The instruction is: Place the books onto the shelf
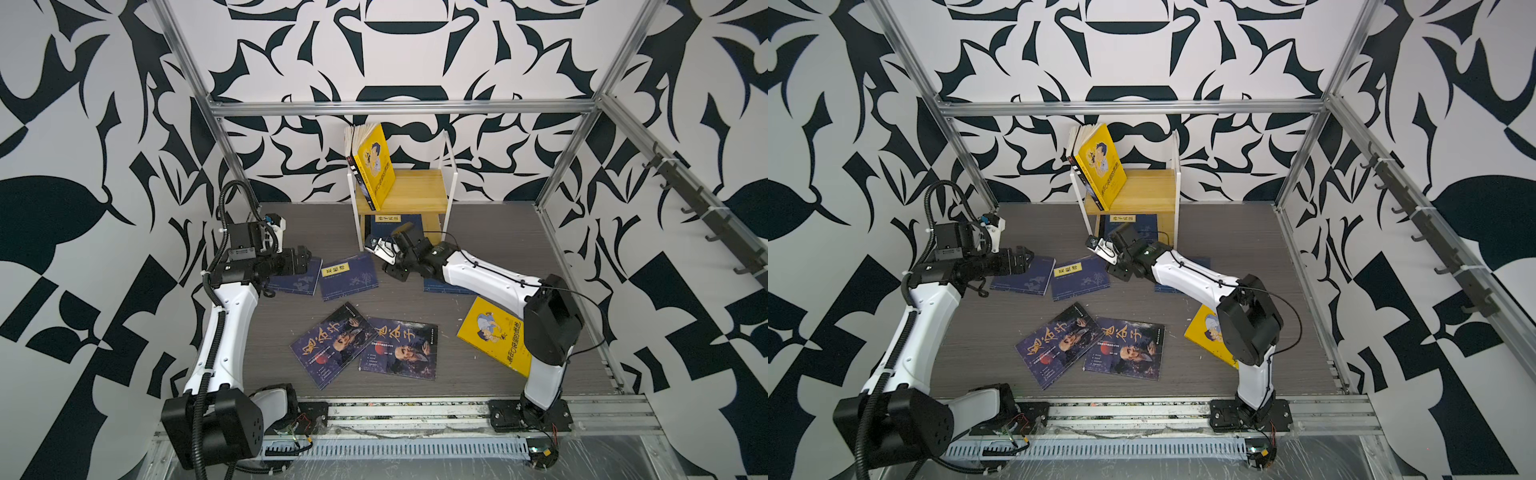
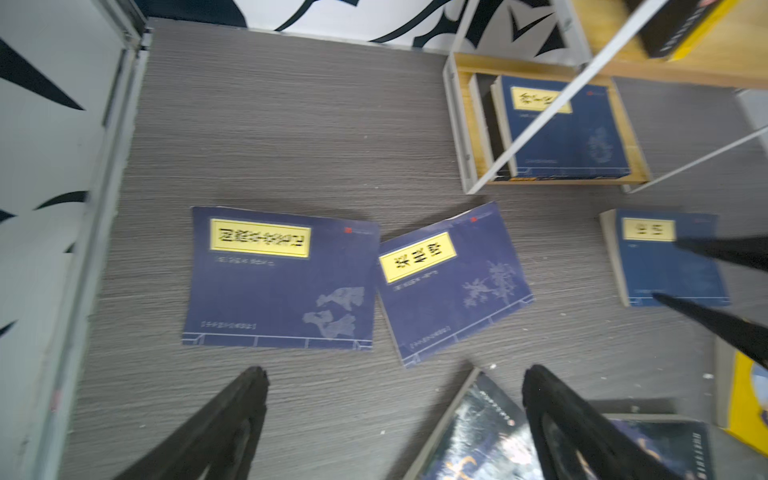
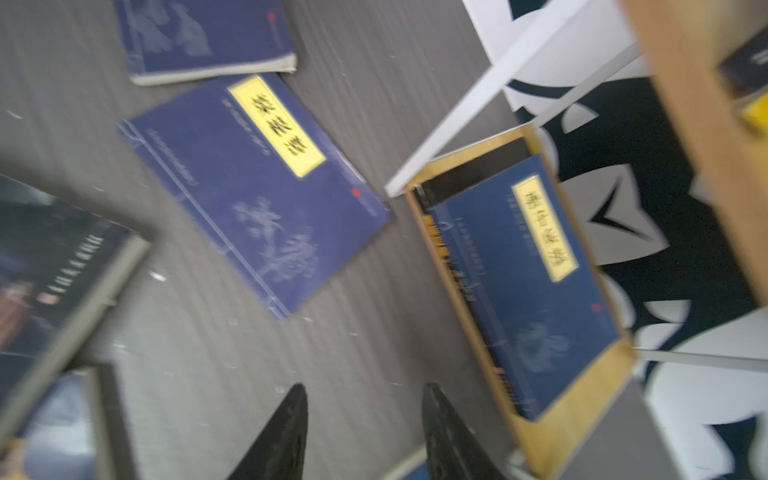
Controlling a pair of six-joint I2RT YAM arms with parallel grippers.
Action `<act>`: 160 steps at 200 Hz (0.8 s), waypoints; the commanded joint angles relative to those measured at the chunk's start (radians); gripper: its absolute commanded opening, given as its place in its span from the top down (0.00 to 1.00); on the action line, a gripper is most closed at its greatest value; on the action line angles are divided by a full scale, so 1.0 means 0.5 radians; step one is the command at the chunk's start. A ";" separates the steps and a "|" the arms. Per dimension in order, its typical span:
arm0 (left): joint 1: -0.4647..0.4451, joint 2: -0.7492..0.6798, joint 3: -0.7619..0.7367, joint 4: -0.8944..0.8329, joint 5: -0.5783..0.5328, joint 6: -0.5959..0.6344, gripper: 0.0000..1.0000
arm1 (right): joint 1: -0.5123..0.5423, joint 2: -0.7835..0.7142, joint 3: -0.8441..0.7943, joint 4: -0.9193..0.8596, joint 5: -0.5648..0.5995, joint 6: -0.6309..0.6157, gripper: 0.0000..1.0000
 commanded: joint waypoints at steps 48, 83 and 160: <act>0.260 0.214 0.060 0.089 -0.117 0.411 0.00 | 0.162 -0.076 -0.501 0.996 -0.197 1.536 0.52; 0.382 0.422 0.095 0.099 -0.091 0.504 0.00 | 0.244 0.082 -0.450 1.290 -0.225 1.990 0.52; 0.674 0.991 0.445 -0.024 0.208 0.601 0.07 | 0.345 0.628 -0.054 1.844 -0.206 3.004 0.52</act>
